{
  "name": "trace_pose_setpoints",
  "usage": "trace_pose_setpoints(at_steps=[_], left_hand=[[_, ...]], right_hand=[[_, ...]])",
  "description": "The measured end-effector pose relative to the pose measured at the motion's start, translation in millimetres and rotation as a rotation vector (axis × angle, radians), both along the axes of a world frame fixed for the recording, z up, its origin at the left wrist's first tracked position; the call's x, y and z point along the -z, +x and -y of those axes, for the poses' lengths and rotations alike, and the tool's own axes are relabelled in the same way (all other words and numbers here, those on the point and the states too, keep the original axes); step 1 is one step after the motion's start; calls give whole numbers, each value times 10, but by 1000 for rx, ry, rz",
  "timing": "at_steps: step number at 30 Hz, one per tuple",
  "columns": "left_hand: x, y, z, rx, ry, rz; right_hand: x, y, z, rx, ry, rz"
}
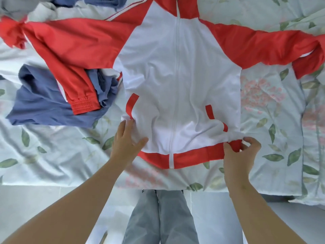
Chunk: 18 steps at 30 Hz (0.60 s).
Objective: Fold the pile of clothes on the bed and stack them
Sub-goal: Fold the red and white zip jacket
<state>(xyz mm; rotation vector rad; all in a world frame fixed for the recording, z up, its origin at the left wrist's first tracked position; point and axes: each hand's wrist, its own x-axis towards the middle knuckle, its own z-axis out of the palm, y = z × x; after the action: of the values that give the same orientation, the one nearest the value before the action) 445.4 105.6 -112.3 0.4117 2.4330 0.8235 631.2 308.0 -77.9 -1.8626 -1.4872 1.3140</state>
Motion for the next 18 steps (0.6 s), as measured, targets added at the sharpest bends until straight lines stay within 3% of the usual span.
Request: trace_pose_setpoints(at_steps=[3, 5, 9, 13, 18], left_hand=[[-82, -91, -128, 126, 187, -4], [-122, -112, -183, 339, 172, -43], [14, -152, -145, 942, -340, -324], [142, -307, -133, 1031, -605, -367], [197, -522, -298, 1065, -676, -512]], right_hand=[[-82, -291, -118, -105, 247, -23], [-108, -474, -214, -251, 316, -30], [-67, -743, -337, -644, 128, -79], [75, -850, -506, -944, 123, 233], [244, -921, -700, -1043, -45, 249]])
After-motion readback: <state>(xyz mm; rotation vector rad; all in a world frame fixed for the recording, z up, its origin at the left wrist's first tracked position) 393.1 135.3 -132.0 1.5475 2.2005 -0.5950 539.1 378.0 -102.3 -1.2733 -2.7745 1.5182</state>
